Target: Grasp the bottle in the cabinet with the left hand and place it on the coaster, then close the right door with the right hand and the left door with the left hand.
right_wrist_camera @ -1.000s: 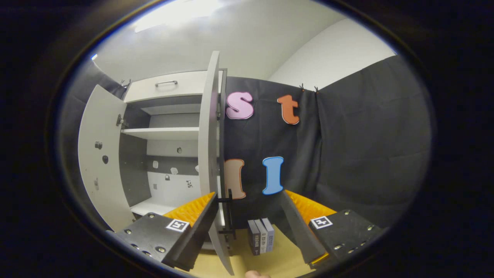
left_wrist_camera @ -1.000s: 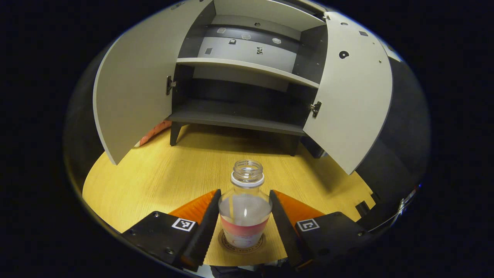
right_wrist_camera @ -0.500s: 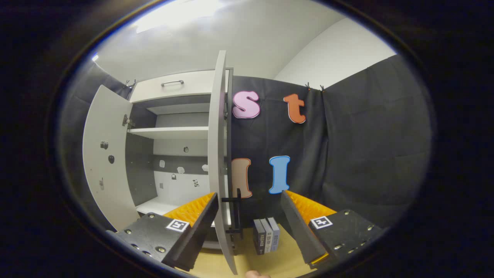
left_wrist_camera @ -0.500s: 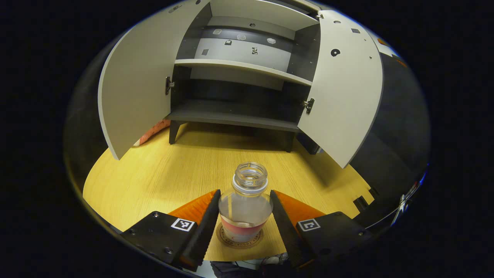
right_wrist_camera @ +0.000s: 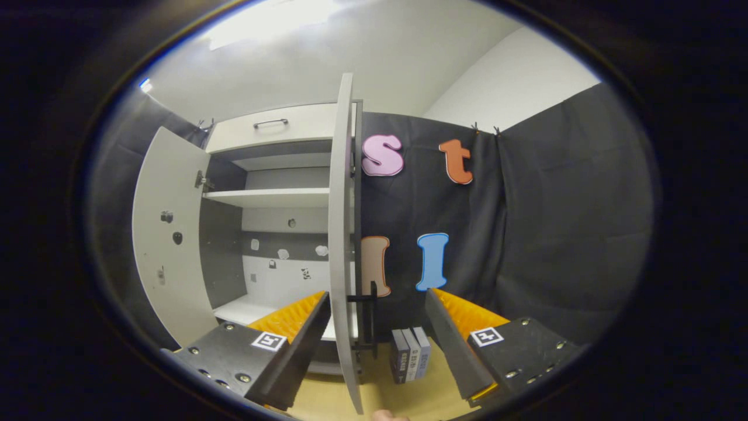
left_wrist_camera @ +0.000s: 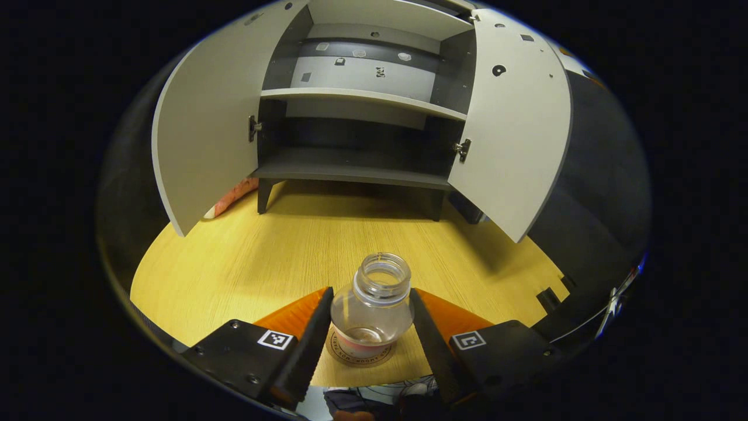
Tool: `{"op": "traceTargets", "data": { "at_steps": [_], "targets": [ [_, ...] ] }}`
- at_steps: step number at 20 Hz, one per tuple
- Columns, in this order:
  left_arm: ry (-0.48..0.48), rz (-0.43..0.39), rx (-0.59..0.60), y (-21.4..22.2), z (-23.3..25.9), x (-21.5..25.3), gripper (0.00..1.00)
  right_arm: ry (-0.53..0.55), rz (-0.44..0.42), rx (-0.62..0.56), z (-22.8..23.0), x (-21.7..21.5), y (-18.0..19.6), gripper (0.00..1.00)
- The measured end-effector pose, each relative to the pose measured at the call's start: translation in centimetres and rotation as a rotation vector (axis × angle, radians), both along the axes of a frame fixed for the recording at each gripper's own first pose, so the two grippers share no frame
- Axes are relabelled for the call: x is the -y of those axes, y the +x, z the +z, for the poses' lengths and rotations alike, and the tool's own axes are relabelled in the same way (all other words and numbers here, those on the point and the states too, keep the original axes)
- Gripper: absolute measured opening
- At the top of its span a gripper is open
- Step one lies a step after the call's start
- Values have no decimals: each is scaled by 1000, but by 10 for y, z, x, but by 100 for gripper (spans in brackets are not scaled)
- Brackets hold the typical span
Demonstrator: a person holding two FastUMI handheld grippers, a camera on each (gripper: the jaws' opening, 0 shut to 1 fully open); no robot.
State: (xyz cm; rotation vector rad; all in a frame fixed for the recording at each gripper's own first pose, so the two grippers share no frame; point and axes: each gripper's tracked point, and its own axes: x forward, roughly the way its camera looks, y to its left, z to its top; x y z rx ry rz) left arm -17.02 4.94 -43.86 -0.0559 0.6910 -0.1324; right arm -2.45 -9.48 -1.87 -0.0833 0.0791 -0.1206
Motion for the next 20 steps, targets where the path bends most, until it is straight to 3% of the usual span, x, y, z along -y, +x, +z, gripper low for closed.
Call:
{"op": "traceTargets", "data": {
  "at_steps": [9, 11, 12, 13, 20],
  "targets": [
    [30, -25, 42, 11, 29, 4, 81, 5, -9, 8, 2, 3, 0, 98],
    [37, -28, 78, 17, 46, 5, 80, 4, -8, 11, 2, 3, 1, 98],
    [37, -29, 95, 22, 55, 7, 86, 4, -9, 11, 2, 3, 1, 98],
    [34, -31, 111, 25, 63, 9, 80, 4, -9, 10, 1, 3, 1, 98],
    [70, -15, 295, 64, 158, 12, 79, 9, -29, 15, 1, 10, 2, 98]
  ]
}}
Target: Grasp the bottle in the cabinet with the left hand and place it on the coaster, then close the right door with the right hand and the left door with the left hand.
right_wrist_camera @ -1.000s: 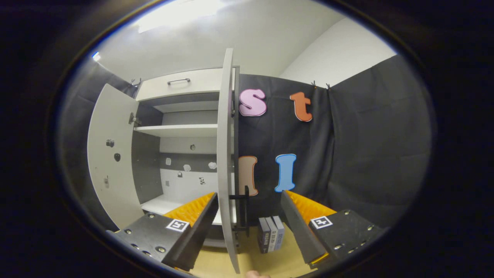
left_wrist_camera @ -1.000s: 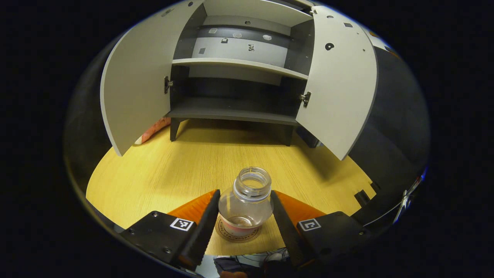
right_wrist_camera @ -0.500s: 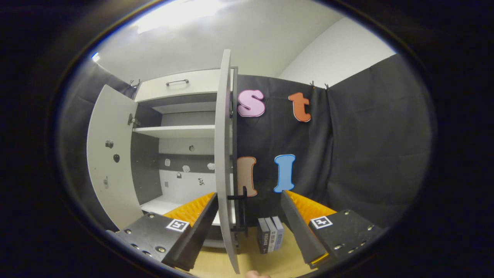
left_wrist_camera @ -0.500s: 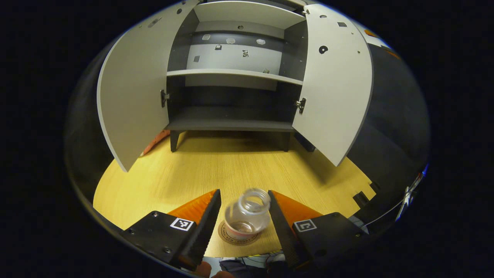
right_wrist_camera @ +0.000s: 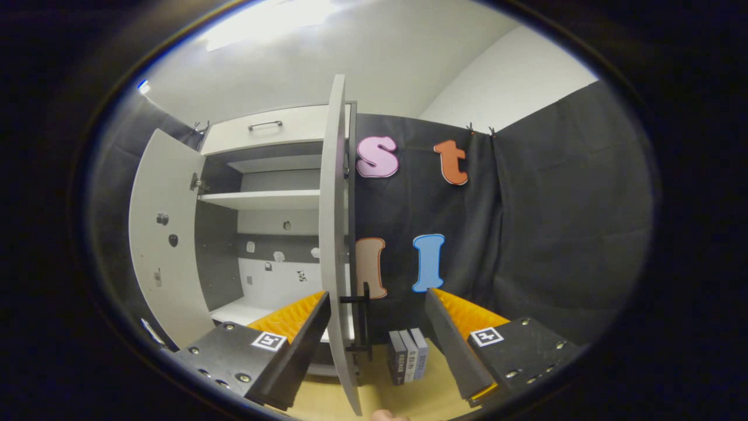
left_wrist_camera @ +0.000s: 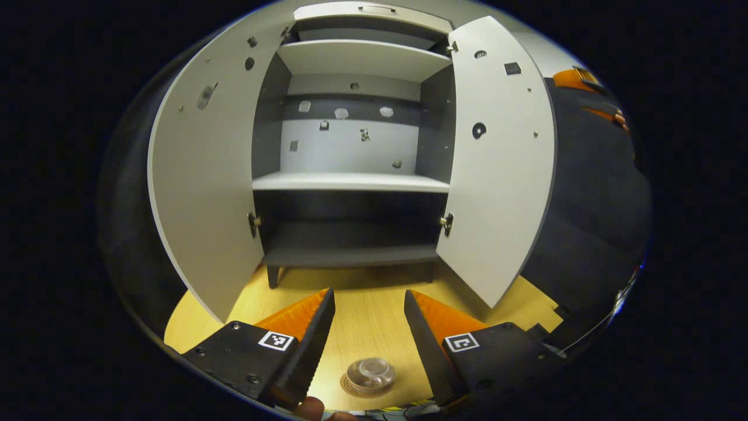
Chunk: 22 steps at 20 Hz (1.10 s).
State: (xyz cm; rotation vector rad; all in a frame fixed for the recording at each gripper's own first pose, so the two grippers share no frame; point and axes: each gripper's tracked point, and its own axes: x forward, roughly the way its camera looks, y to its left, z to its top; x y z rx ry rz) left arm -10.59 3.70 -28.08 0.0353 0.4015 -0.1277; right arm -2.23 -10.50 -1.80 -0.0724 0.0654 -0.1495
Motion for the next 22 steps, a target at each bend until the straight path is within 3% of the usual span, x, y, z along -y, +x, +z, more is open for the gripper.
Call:
{"op": "traceTargets", "data": {
  "at_steps": [2, 4, 10, 11, 13, 14, 15, 18, 20, 21, 22],
  "targets": [
    [11, 33, 65, 13, 31, -5, 82, 3, -11, 0, 0, 5, 0, 98],
    [11, 69, 114, 22, 60, -10, 96, 3, -22, -4, -3, 9, 0, 98],
    [34, 193, 187, 32, 125, -40, 97, -33, -69, -30, -26, 25, 11, 98],
    [37, 209, 189, 30, 131, -44, 97, -42, -74, -38, -31, 27, 14, 94],
    [26, 232, 196, 28, 140, -54, 97, -49, -74, -60, -42, 28, 20, 99],
    [15, 246, 192, 26, 142, -59, 97, -49, -74, -67, -46, 27, 22, 94],
    [5, 263, 190, 24, 144, -65, 97, -47, -67, -76, -48, 26, 24, 98],
    [-13, 322, 200, 19, 151, -88, 97, -43, -46, -100, -57, 20, 28, 99],
    [-15, 358, 210, 15, 156, -103, 97, -48, -26, -104, -57, 17, 30, 92],
    [-14, 372, 214, 14, 158, -109, 97, -43, -14, -106, -58, 15, 31, 96],
    [-12, 387, 218, 13, 160, -117, 97, -38, -3, -109, -58, 12, 32, 92]
  ]
}}
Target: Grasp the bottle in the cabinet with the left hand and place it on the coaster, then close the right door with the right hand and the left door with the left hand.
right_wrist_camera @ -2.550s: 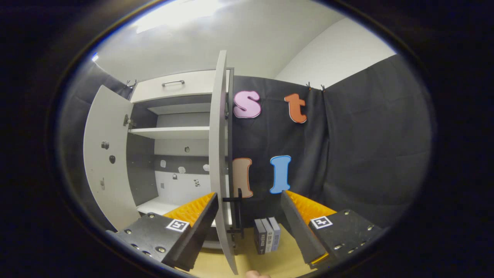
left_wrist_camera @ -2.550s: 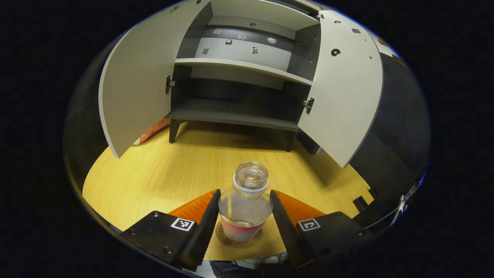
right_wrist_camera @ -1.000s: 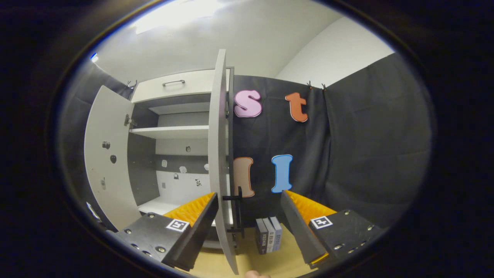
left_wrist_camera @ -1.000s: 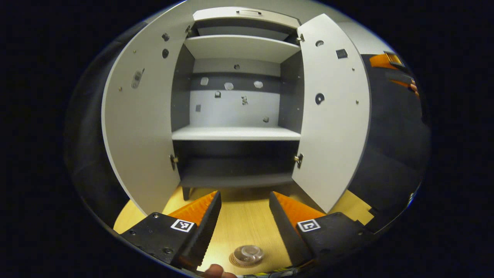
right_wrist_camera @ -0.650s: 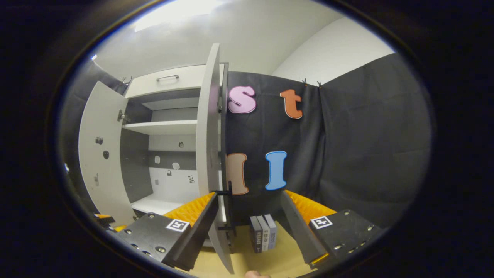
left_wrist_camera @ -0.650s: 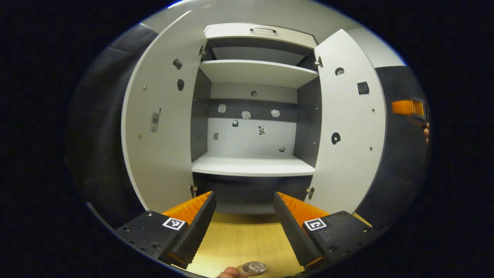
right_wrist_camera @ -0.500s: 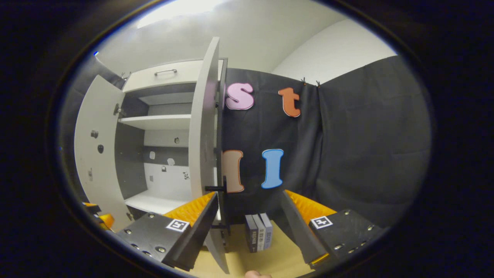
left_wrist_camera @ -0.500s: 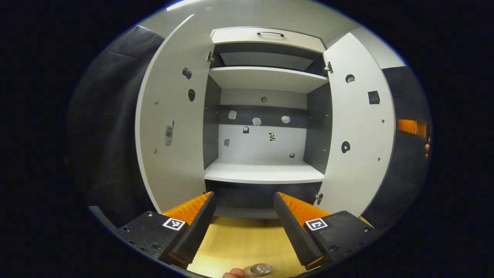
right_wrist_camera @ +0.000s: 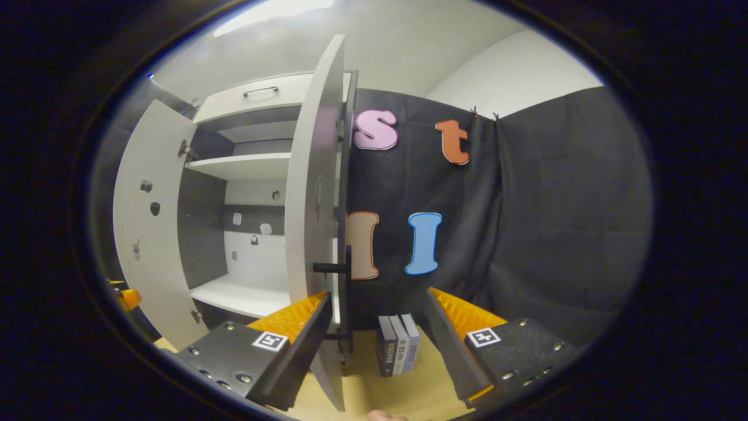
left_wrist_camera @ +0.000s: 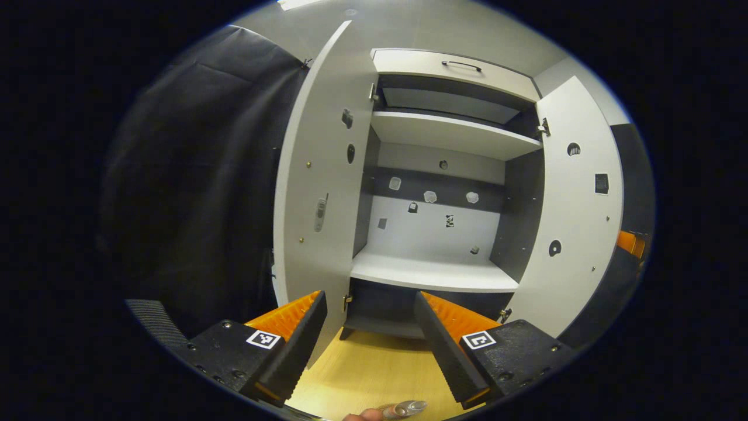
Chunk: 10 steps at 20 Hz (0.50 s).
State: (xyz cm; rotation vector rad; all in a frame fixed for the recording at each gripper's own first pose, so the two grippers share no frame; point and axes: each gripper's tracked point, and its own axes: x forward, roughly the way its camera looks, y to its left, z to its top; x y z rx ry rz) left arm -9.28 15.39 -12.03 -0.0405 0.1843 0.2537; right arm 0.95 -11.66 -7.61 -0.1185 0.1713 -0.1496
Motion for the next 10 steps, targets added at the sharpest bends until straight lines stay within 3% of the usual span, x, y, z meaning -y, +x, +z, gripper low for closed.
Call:
{"op": "traceTargets", "data": {
  "at_steps": [2, 9, 10],
  "targets": [
    [-6, 25, 13, -1, 6, -11, 97, 0, 21, 0, 0, -8, 1, 96],
    [-22, 37, 28, -2, 11, -26, 97, 40, 143, -13, -11, -67, 12, 92],
    [-17, 42, 28, 0, 10, -30, 94, 41, 157, -15, -12, -75, 15, 96]
  ]
}}
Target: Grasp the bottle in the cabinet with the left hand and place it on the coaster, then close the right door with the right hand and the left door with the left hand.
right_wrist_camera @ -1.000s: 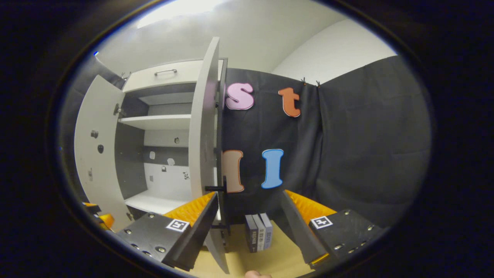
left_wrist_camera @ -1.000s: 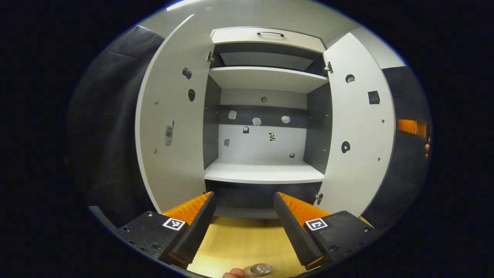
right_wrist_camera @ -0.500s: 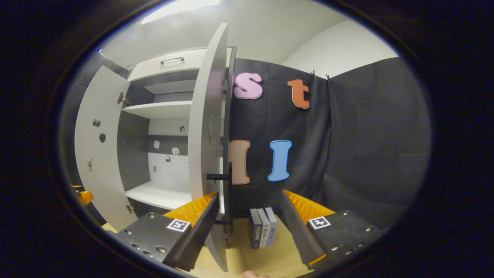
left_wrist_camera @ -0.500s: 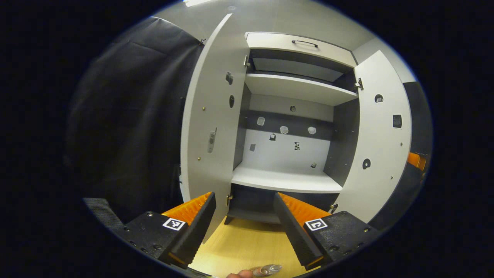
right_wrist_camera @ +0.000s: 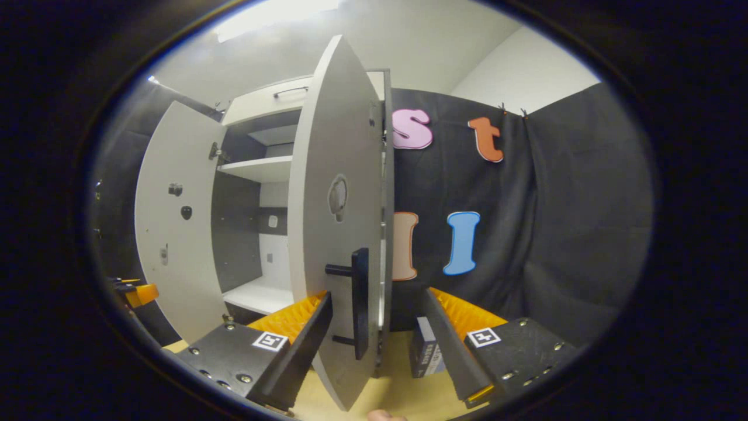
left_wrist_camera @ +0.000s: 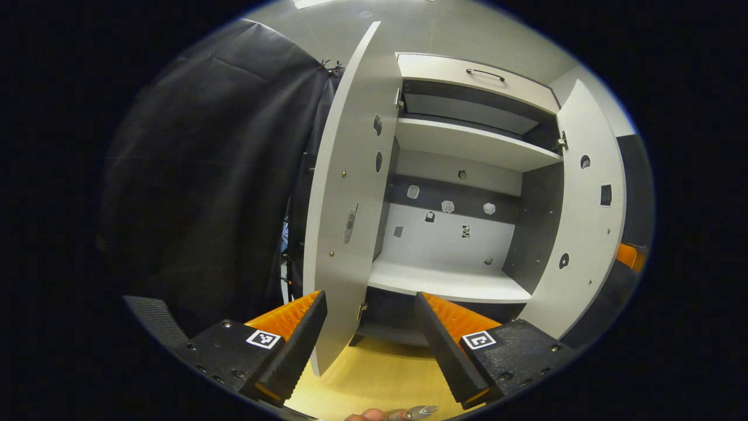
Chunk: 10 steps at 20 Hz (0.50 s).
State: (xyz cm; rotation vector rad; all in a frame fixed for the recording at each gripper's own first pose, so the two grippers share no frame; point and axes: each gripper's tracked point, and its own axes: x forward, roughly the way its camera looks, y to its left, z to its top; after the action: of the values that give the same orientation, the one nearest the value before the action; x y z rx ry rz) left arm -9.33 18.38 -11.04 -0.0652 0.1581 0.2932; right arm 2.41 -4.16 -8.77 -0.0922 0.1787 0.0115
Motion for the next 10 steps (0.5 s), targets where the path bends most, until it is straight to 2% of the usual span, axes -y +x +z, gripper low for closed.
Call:
{"op": "traceTargets", "data": {
  "at_steps": [1, 2, 3, 5, 7, 8, 10],
  "targets": [
    [5, 5, 0, 1, -1, -4, 94, 2, 16, -3, -1, -7, 3, 92],
    [10, 12, 1, 0, -2, -8, 97, 8, 31, -7, -2, -14, 6, 96],
    [13, 21, 1, -1, -2, -12, 97, 19, 44, -13, -5, -20, 8, 92],
    [11, 41, -1, -6, -1, -23, 97, 27, 51, -27, -10, -25, 16, 96],
    [3, 68, -1, -11, -2, -36, 97, 27, 57, -31, -12, -32, 21, 92],
    [-2, 80, -1, -12, -2, -42, 97, 33, 64, -34, -13, -37, 23, 96],
    [-13, 102, -2, -13, -4, -52, 97, 44, 77, -38, -16, -44, 28, 92]
  ]
}}
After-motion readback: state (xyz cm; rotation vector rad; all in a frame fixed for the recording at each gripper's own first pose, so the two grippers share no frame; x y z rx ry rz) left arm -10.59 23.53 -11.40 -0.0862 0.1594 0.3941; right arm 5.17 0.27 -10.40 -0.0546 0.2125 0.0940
